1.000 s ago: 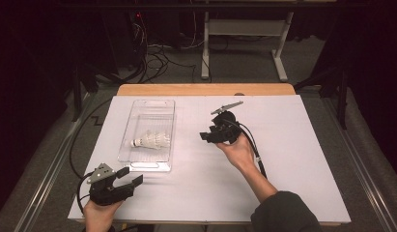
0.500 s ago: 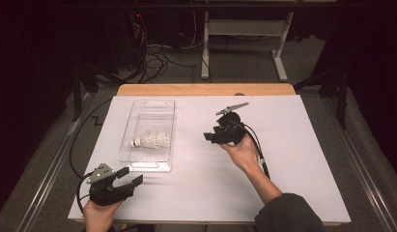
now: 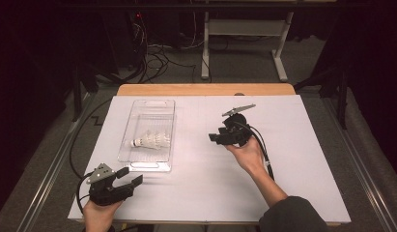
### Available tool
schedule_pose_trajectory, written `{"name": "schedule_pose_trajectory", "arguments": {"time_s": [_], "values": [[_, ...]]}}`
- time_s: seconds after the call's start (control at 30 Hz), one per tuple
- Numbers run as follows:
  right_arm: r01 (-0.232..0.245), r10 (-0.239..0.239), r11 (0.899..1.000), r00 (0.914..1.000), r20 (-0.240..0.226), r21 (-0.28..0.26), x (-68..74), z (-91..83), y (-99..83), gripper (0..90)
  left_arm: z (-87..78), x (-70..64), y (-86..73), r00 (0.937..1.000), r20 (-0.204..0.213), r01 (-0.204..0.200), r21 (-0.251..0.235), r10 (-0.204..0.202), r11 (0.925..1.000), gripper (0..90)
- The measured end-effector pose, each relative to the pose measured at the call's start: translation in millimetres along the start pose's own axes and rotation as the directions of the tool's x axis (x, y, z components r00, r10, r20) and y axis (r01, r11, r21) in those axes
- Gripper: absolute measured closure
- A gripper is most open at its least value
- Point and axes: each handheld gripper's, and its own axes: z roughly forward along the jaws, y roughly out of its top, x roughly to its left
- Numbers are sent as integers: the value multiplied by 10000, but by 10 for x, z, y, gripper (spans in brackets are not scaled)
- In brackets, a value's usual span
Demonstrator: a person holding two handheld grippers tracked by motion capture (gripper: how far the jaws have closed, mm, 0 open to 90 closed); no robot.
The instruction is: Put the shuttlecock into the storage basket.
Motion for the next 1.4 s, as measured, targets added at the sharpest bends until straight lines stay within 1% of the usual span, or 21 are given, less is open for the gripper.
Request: {"name": "schedule_pose_trajectory", "arguments": {"time_s": [0.2,0.5,0.93,1.4], "values": [[-15,15,10000,10000,39,10,-33,-27,-55,502,-2,-2,0,10000,-5,-11,2,11,10000,350],[-226,226,9997,9997,119,-12,-101,-84,-141,502,0,-4,0,10000,-9,-21,15,21,10000,350],[-324,325,9994,9994,132,-92,-135,-133,-212,502,-2,-2,-1,10000,-11,-7,17,7,10000,350],[-476,479,9988,9986,241,-151,-210,-210,-289,502,-1,-3,-1,10000,-21,-14,15,14,10000,350]]}}
